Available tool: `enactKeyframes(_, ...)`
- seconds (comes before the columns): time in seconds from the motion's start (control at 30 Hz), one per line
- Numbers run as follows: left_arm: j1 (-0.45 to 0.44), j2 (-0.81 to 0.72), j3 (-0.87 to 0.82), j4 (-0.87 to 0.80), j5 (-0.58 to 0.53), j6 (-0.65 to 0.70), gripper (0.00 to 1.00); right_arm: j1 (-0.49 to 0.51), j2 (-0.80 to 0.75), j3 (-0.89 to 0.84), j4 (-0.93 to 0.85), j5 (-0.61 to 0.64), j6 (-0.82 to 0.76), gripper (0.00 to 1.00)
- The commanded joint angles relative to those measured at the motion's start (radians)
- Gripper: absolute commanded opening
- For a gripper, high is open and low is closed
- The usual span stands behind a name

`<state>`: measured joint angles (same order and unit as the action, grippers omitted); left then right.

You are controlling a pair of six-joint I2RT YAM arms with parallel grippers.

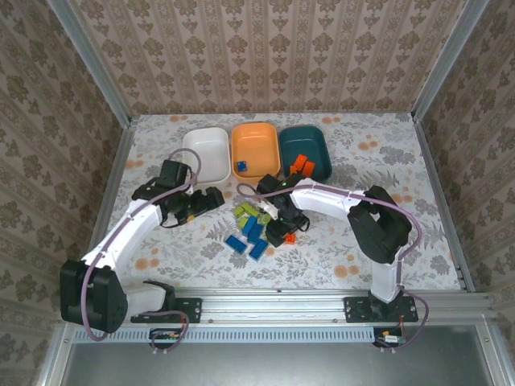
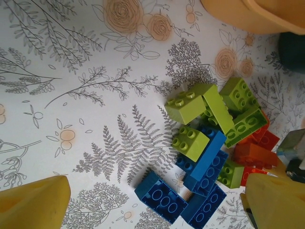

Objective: Sort the legos into containers by color

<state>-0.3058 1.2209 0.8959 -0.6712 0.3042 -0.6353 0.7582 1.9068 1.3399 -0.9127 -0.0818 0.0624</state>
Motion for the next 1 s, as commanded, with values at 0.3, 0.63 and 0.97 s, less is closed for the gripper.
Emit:
enactKeyframes(0.3,0.023,-0.050,-0.068,0.004,0.032,-0.033,0.96,0.022,0.023,-0.077,0.041,0.116,0.002,0.50)
enactKeyframes(0.63,0.019,0.005,-0.050,0.041,0.024,-0.050,0.95,0.020,-0.207,-0.109,-0.028,0.019,0.025,0.27)
enactKeyframes(0.97,-0.054,0.111,0.055,0.022,-0.012,-0.008,0.95,-0.318,-0.348,0.073,0.012,-0.337,0.239,0.28)
